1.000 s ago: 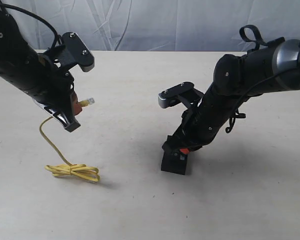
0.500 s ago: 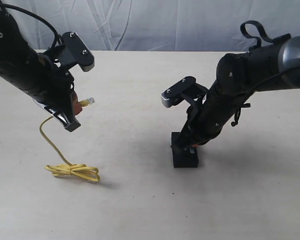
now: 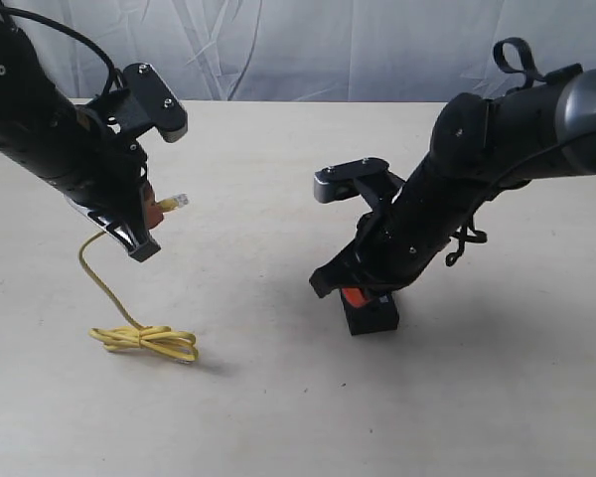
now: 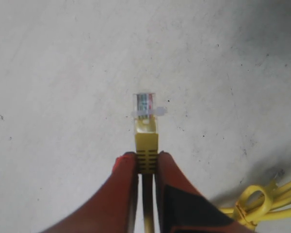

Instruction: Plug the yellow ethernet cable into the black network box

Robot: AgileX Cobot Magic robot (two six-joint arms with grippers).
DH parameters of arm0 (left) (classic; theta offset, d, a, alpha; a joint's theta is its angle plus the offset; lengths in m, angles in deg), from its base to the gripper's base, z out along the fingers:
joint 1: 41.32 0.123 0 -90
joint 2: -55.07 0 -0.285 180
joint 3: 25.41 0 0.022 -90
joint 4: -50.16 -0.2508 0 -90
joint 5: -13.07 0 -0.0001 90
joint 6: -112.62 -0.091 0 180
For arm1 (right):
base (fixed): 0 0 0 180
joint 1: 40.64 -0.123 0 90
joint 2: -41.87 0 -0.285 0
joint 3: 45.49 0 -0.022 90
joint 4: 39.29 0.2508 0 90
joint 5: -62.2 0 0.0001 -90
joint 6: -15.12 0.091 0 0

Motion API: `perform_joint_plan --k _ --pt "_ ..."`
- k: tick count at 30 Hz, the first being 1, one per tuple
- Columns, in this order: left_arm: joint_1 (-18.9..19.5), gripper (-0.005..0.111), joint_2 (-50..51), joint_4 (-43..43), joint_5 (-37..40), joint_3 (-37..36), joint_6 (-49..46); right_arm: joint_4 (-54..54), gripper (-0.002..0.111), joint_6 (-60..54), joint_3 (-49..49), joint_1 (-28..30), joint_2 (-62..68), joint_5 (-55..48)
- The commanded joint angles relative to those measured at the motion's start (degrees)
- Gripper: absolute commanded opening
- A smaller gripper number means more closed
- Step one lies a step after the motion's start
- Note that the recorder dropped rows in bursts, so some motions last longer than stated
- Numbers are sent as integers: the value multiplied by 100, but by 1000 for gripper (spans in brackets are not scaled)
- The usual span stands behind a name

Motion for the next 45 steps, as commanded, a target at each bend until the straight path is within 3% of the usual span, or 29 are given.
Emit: perform_joint_plan --k 1,34,45 --pt "29 0 -34 33 -55 -41 40 254 -1 -18 -18 23 196 -99" --pt "29 0 -34 130 -66 -41 40 -526 -1 13 -18 46 -369 -145" --pt "29 0 -34 382 -25 -53 40 -315 -1 258 -18 958 -444 -109"
